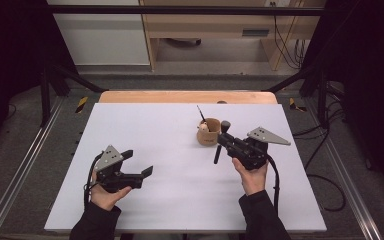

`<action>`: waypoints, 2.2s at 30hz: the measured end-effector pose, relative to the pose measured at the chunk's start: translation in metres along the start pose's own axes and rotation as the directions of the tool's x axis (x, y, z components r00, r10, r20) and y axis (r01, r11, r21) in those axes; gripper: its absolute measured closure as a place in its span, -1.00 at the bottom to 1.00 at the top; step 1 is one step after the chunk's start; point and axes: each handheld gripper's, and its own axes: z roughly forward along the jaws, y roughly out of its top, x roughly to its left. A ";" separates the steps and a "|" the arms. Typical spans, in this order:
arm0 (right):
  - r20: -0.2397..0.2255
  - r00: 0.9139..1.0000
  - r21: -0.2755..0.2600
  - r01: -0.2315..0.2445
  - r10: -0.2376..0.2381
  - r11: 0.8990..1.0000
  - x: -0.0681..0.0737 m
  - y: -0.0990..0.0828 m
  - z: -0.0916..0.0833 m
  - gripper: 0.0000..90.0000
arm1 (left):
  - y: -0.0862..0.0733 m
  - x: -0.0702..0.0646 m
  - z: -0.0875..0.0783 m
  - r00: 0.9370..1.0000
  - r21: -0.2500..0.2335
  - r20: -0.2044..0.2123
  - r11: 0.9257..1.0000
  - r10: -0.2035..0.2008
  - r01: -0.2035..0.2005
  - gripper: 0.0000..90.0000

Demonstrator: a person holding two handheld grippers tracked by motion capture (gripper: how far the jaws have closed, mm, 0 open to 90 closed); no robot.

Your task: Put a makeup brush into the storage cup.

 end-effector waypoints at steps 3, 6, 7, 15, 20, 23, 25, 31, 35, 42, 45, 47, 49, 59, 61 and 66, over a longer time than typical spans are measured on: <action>0.002 1.000 -0.003 0.006 -0.006 1.000 -0.002 -0.001 0.003 0.72 | -0.003 0.004 -0.004 1.000 0.002 -0.015 1.000 0.002 -0.002 -0.81; 0.007 1.000 0.001 0.007 -0.007 1.000 -0.003 -0.001 0.005 0.72 | -0.005 0.009 -0.008 1.000 0.006 -0.026 1.000 0.007 -0.006 -0.82; 0.010 1.000 0.000 0.008 -0.008 1.000 -0.003 0.000 0.005 0.72 | -0.006 0.011 -0.009 1.000 0.006 -0.029 1.000 0.007 -0.007 -0.82; 0.026 0.999 0.004 0.022 -0.022 1.000 -0.006 0.005 0.012 0.72 | -0.010 0.021 -0.018 0.999 -0.002 -0.043 1.000 0.009 -0.009 -0.82; 0.034 0.999 0.004 0.028 -0.028 1.000 -0.007 0.008 0.016 0.72 | -0.012 0.025 -0.023 0.999 -0.007 -0.048 1.000 0.010 -0.011 -0.82; 0.042 0.999 0.000 0.035 -0.035 0.999 -0.008 0.011 0.019 0.72 | -0.014 0.027 -0.026 0.999 -0.009 -0.053 1.000 0.007 -0.007 -0.82; 0.044 0.998 -0.003 0.038 -0.037 0.999 -0.008 0.013 0.021 0.72 | -0.015 0.029 -0.028 0.998 -0.009 -0.057 1.000 0.007 -0.008 -0.82; 0.055 0.997 -0.007 0.047 -0.047 0.999 -0.009 0.019 0.028 0.72 | -0.018 0.034 -0.035 0.998 -0.018 -0.070 1.000 0.005 -0.006 -0.82; 0.066 0.996 -0.007 0.053 -0.052 0.999 -0.011 0.022 0.033 0.72 | -0.019 0.037 -0.037 0.997 -0.017 -0.078 1.000 0.002 -0.004 -0.82; 0.087 0.994 -0.016 0.062 -0.060 0.998 -0.014 0.029 0.039 0.72 | -0.020 0.039 -0.037 0.996 -0.001 -0.086 1.000 0.009 -0.009 -0.83; 0.095 0.994 -0.023 0.060 -0.058 0.998 -0.015 0.031 0.042 0.72 | -0.021 0.040 -0.037 0.996 -0.002 -0.089 1.000 0.007 -0.008 -0.83; 0.104 0.993 -0.023 0.063 -0.061 0.998 -0.017 0.033 0.043 0.72 | -0.021 0.040 -0.038 0.996 -0.005 -0.090 1.000 0.007 -0.007 -0.83; 0.109 0.992 -0.029 0.060 -0.057 0.998 -0.019 0.035 0.045 0.72 | -0.021 0.041 -0.038 0.996 -0.004 -0.092 1.000 0.007 -0.008 -0.83; 0.149 0.988 -0.032 0.055 -0.049 0.998 -0.027 0.038 0.058 0.72 | -0.021 0.041 -0.037 0.995 0.001 -0.097 1.000 0.012 -0.012 -0.84; 0.159 0.986 -0.038 0.051 -0.045 0.998 -0.029 0.038 0.059 0.72 | -0.021 0.041 -0.037 0.995 0.000 -0.097 1.000 0.011 -0.011 -0.84; 0.179 0.983 -0.045 0.039 -0.031 0.998 -0.035 0.039 0.063 0.72 | -0.021 0.040 -0.035 0.995 0.003 -0.096 1.000 0.011 -0.011 -0.84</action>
